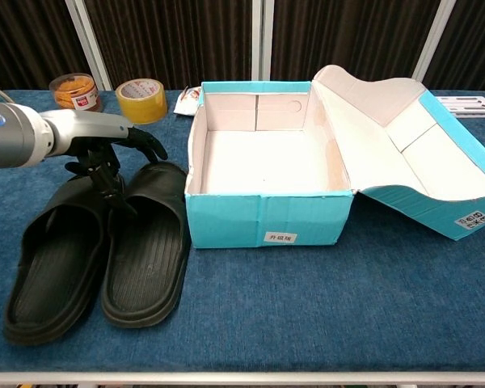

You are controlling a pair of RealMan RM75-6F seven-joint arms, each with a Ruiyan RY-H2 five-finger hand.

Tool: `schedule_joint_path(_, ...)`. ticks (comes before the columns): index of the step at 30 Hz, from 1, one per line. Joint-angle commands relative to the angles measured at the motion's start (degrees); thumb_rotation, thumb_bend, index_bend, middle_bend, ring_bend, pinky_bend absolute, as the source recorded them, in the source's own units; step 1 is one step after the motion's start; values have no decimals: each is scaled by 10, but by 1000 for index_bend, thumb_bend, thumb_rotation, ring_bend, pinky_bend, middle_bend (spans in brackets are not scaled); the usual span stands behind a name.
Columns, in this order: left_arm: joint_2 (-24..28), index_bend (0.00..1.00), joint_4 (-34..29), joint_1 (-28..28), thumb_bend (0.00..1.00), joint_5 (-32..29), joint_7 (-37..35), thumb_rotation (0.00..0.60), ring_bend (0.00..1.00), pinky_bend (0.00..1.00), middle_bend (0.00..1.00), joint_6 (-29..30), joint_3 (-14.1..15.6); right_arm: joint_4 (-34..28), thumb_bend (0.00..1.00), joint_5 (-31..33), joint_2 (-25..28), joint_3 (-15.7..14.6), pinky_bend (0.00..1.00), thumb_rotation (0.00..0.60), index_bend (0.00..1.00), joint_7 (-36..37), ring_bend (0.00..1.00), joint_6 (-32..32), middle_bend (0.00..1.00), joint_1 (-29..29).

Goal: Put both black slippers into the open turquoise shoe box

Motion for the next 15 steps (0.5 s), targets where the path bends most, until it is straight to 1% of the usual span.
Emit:
schedule_joint_path(1,-13,131,12,-18,0,-24,11,600,741,944,100,6,4,1,85,0,0,0,72,600,0,2,0,1,31,-1)
schedule_joint_path(10,-32,131,40,-51,0,-77,18,600,748,951,100,-13,9,7,89,0,1,-4,72,600,0,13,0,2,31,-4)
schedule_joint_path(15,-40,131,49,-80,0,-115,44,600,753,952,100,-9,17,10,89,1,0,-4,72,600,0,17,0,2,32,-4)
